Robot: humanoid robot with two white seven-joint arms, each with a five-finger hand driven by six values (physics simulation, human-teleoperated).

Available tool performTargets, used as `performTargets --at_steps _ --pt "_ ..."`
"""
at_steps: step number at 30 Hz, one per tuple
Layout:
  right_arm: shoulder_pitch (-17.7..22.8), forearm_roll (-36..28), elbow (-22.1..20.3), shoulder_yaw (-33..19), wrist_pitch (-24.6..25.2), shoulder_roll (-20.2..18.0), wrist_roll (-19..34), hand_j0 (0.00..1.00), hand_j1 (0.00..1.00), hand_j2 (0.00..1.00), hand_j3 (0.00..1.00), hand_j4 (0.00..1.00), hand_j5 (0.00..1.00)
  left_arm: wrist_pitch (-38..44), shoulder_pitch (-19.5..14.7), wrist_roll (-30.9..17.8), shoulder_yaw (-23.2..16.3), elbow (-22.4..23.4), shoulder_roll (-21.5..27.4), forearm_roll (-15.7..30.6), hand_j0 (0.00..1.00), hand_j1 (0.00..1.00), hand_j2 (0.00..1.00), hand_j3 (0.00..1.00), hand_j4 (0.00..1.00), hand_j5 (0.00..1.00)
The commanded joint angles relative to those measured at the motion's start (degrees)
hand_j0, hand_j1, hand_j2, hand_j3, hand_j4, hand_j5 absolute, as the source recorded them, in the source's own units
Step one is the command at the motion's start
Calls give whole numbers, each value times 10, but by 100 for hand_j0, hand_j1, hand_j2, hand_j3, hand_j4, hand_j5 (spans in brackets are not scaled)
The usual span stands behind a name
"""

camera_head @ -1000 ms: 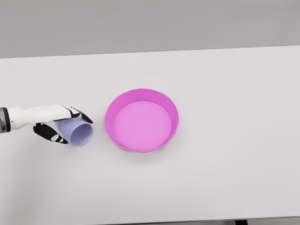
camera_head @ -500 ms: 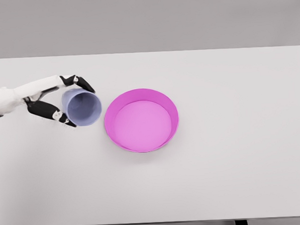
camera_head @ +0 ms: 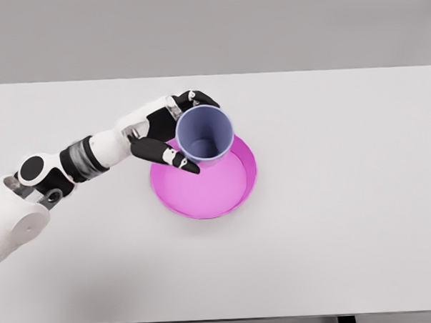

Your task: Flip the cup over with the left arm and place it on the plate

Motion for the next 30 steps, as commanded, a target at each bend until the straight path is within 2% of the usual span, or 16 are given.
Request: performTargets --at_steps 1,3,4,6,9,14,17,20,22,30 --pt "0 0 0 0 0 0 0 100 100 100 100 100 100 15 2 0 0 17 -35 40 50 50 50 50 50 50" --pt "0 0 0 0 0 0 0 100 100 100 100 100 100 13 10 0 1 17 -36 62 50 50 50 50 50 50" --pt "0 0 0 0 0 0 0 100 100 100 100 100 100 13 18 0 3 17 -40 90 50 50 50 50 50 50" --pt "0 0 0 0 0 0 0 100 100 100 100 100 100 15 22 0 7 18 -40 104 50 50 50 50 50 50" --pt "0 0 0 0 0 0 0 100 100 100 100 100 100 16 24 0 6 67 -38 97 51 51 51 51 51 51" --pt "0 0 0 0 0 0 0 100 100 100 100 100 100 17 26 0 -1 87 -32 91 52 52 52 52 52 52" --pt "0 0 0 0 0 0 0 100 100 100 100 100 100 25 36 0 5 88 -32 46 54 54 54 54 54 54" --pt "0 0 0 0 0 0 0 100 100 100 100 100 100 25 42 0 3 92 -36 44 54 54 54 54 54 54" --pt "0 0 0 0 0 0 0 100 100 100 100 100 100 25 41 0 -1 119 -43 42 54 54 54 54 54 54" --pt "0 0 0 0 0 0 0 100 100 100 100 100 100 24 38 0 -2 172 -80 40 55 55 55 55 55 55"
